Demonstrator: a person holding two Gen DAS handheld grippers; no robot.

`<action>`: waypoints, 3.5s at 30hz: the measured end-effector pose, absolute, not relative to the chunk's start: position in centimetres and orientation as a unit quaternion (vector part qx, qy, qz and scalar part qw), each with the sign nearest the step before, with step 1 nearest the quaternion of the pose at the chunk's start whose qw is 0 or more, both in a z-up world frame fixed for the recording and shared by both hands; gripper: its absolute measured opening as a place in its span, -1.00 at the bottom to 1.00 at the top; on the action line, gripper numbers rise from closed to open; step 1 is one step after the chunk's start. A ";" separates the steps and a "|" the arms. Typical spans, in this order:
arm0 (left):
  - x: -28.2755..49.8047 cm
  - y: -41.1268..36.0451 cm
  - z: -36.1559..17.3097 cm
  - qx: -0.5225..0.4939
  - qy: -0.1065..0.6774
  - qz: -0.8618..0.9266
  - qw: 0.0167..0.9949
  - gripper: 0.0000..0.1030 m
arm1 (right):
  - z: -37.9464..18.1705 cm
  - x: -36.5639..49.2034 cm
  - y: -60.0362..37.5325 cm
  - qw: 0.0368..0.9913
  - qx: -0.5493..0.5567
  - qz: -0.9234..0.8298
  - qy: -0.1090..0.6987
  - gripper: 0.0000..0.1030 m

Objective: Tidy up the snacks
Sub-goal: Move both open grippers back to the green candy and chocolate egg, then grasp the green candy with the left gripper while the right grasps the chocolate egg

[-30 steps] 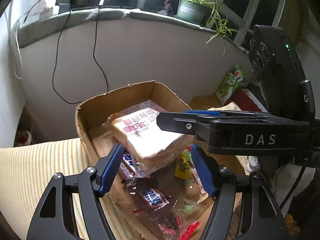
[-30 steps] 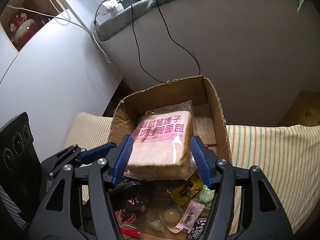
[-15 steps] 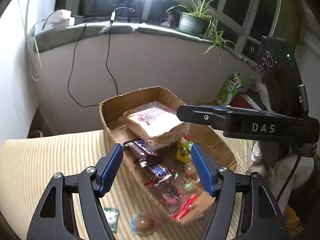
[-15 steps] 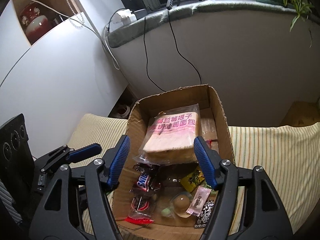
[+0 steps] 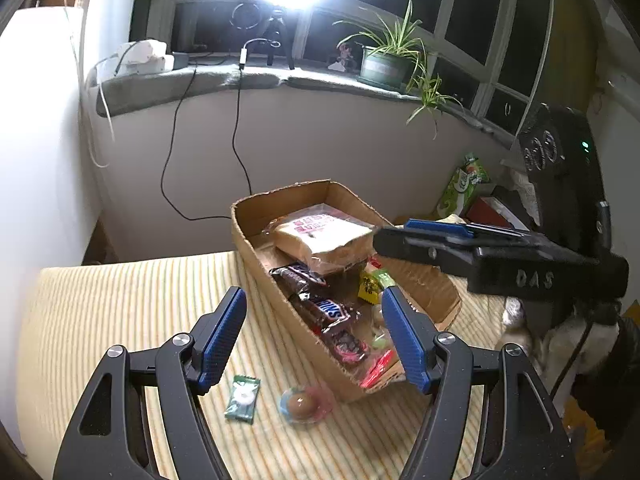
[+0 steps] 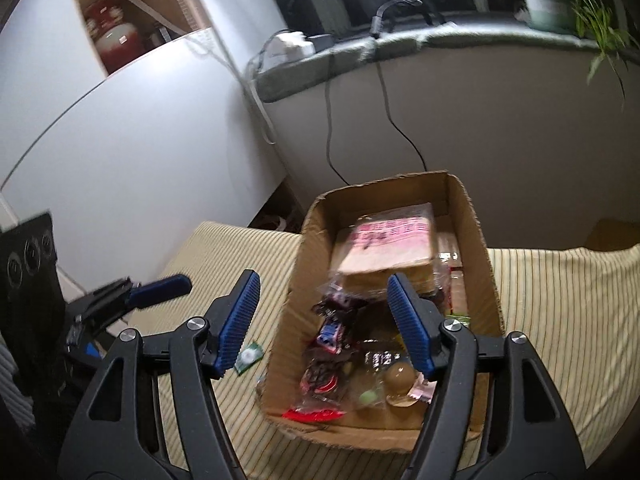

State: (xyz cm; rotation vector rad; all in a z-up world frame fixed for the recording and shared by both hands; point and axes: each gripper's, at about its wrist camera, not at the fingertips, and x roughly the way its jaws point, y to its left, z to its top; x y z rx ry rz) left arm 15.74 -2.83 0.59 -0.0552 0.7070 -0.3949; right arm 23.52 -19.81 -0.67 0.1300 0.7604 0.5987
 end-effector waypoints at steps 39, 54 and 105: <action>16.0 2.1 -9.0 -0.018 0.447 -0.213 0.869 -0.42 | -11.4 14.0 -12.0 0.851 -0.004 0.281 0.443 -0.20; 16.1 0.7 -10.7 0.080 0.441 -0.218 0.867 -0.55 | -12.7 14.2 -9.8 0.878 0.034 0.189 0.438 -0.20; 13.2 9.7 -10.1 -0.025 0.430 -0.142 0.891 -0.55 | -12.5 17.0 -2.5 0.884 -0.039 0.226 0.407 -0.43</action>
